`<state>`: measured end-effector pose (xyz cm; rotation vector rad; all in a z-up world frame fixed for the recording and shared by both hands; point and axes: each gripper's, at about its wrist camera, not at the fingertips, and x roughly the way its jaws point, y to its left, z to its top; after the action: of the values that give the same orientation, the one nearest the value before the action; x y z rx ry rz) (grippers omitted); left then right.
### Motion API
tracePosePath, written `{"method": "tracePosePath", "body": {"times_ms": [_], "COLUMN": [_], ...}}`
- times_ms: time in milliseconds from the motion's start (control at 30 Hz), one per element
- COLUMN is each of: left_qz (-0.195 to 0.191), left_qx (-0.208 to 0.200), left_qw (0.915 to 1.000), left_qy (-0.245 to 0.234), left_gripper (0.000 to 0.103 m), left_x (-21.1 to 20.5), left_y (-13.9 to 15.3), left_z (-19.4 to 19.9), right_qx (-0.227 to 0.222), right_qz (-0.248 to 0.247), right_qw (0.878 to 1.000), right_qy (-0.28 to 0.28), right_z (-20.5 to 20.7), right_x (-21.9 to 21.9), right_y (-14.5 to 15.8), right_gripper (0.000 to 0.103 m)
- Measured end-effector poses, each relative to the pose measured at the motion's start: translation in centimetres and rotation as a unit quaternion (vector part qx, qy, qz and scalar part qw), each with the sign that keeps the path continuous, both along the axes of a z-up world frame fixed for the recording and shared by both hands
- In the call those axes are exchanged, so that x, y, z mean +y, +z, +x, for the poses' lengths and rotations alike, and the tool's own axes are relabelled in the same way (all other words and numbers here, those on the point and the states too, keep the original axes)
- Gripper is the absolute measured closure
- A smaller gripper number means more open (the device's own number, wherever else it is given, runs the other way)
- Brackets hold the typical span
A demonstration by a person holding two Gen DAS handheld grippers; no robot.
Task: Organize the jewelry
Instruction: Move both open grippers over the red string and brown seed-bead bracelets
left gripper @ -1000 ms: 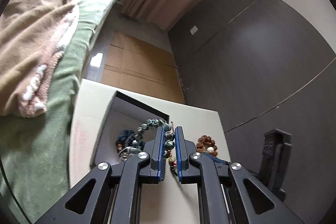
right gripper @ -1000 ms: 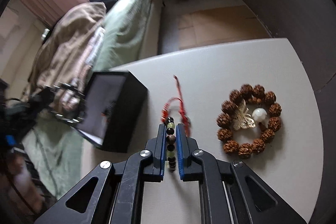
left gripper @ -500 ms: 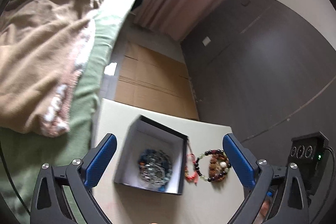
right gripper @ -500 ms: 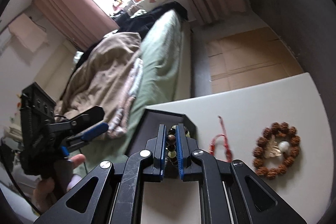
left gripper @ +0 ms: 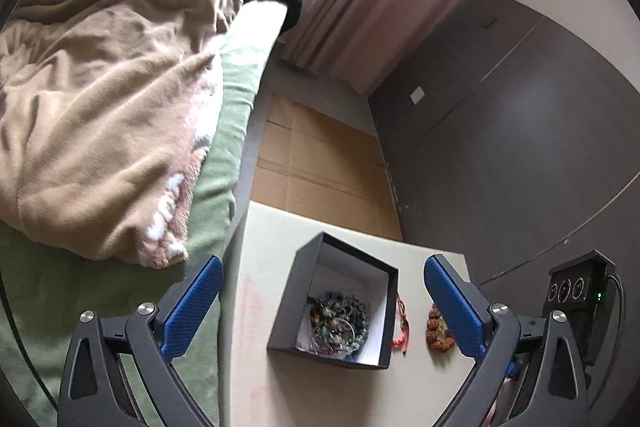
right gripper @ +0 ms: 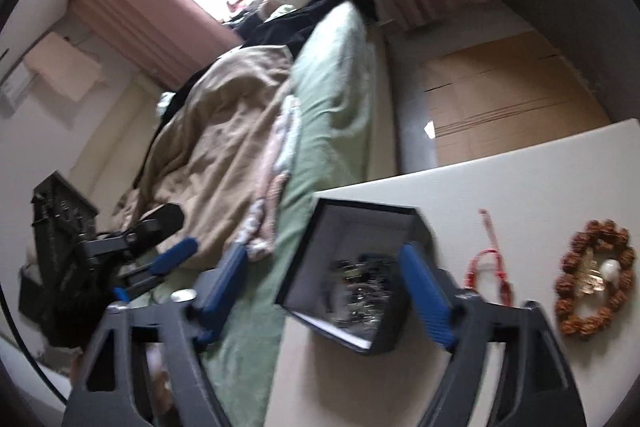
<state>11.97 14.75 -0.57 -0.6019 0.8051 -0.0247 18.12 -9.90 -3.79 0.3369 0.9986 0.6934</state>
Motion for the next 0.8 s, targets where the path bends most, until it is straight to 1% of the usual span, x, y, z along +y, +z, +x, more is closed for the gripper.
{"method": "tracePosePath", "body": {"times_ms": [33, 67, 100, 133, 167, 267, 367, 567, 633, 700, 800], "left_qz": [0.003, 0.009, 0.015, 0.021, 0.03, 0.046, 0.059, 0.073, 0.081, 0.082, 0.083], "left_qx": [0.002, 0.005, 0.006, 0.006, 0.005, 0.0, 0.0, 0.002, 0.002, 0.002, 0.008], "left_qw": [1.0, 0.9999, 0.9998, 0.9997, 0.9994, 0.9985, 0.9971, 0.994, 0.9926, 0.9916, 0.9906], "left_qy": [-0.002, -0.005, -0.008, -0.012, -0.017, -0.03, -0.049, -0.082, -0.091, -0.099, -0.108], "left_gripper": [0.002, 0.002, 0.002, 0.002, 0.002, 0.002, 0.002, 0.003, 0.004, 0.006, 0.01], "left_x": [-0.3, -0.6, -1.0, -1.5, -2.1, -3.6, -5.4, -9.1, -10.4, -11.5, -13.0], "left_y": [-0.1, -0.1, -0.2, -0.1, 0.0, 0.2, 0.2, -0.3, -0.5, -0.7, -1.2], "left_z": [0.0, 0.0, 0.0, 0.0, -0.1, -0.3, -0.4, -0.2, -0.2, -0.1, 0.3], "right_qx": [0.003, 0.002, -0.003, -0.007, -0.009, -0.005, -0.007, -0.012, -0.005, -0.001, -0.007], "right_qz": [-0.002, -0.003, -0.006, -0.008, -0.007, -0.011, -0.025, -0.056, -0.074, -0.08, -0.093], "right_qw": [1.0, 1.0, 1.0, 1.0, 1.0, 0.999, 0.998, 0.996, 0.993, 0.992, 0.989], "right_qy": [-0.002, -0.005, -0.011, -0.016, -0.021, -0.04, -0.053, -0.069, -0.087, -0.099, -0.116], "right_z": [0.0, 0.0, -0.2, -0.2, -0.4, -0.6, -0.9, -1.9, -2.0, -2.1, -2.4], "right_x": [-0.5, -1.1, -1.8, -2.3, -3.1, -5.3, -7.0, -9.7, -11.0, -12.1, -13.9], "right_y": [0.0, 0.0, 0.2, 0.3, 0.4, 0.4, 0.4, 0.7, 0.5, 0.3, 0.4], "right_gripper": [0.02, 0.018, 0.008, 0.002, 0.0, 0.0, 0.0, 0.0, 0.0, 0.0, 0.0]}}
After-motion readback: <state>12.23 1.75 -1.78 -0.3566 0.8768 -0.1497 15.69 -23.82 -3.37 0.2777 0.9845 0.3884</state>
